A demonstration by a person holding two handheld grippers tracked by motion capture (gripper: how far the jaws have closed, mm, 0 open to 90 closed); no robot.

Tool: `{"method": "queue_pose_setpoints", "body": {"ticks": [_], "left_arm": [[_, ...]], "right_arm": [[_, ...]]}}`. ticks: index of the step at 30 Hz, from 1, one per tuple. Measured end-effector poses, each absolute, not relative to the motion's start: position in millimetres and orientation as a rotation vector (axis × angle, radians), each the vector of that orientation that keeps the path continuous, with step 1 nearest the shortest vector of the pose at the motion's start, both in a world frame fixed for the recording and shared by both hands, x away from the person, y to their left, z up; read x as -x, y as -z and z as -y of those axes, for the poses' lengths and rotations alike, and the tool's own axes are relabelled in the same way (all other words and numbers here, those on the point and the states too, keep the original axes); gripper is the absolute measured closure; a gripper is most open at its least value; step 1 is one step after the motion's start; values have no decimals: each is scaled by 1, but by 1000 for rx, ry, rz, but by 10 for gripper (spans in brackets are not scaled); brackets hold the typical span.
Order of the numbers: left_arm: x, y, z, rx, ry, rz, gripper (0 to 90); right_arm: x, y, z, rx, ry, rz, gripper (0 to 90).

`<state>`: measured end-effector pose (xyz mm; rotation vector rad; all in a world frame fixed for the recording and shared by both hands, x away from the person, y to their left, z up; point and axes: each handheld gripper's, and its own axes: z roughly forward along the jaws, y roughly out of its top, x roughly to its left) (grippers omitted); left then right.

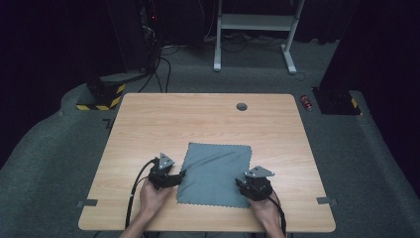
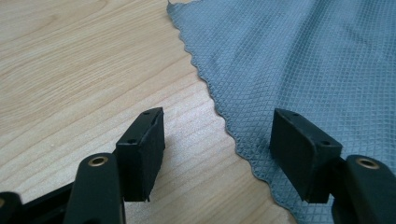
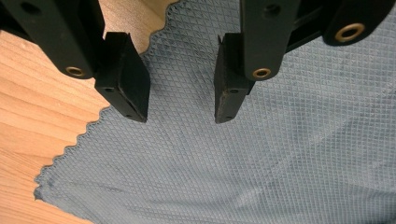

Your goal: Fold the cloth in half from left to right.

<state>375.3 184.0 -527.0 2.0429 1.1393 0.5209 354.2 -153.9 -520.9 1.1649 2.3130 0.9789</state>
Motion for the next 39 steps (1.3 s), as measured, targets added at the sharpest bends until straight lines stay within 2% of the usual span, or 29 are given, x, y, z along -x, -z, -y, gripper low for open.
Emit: {"method": "queue_pose_setpoints", "body": {"ticks": [7, 11, 17, 22, 27, 32, 39], "left_arm": [[-382, 515, -181, -2089, -523, -1099, 362], [-395, 503, -183, -2061, -472, -1081, 372], [-413, 503, -193, -1978, -373, -1145, 392], [-416, 503, -201, -1933, -353, -1201, 403], [-418, 479, -202, -1961, -398, -1166, 390], [-436, 461, -198, -1986, -410, -1149, 387], [-468, 467, -186, -2020, -402, -1177, 407]], "right_arm": [[-352, 517, 153, -1188, -954, -2296, 544], [-346, 510, 150, -1175, -993, -2311, 561], [-341, 504, 137, -1111, -1025, -2342, 564], [-340, 499, 115, -1022, -1047, -2402, 560], [-339, 496, 85, -948, -1065, -2456, 564], [-338, 495, 67, -902, -1083, -2486, 580], [-336, 496, 31, -794, -1078, -2564, 629]]}}
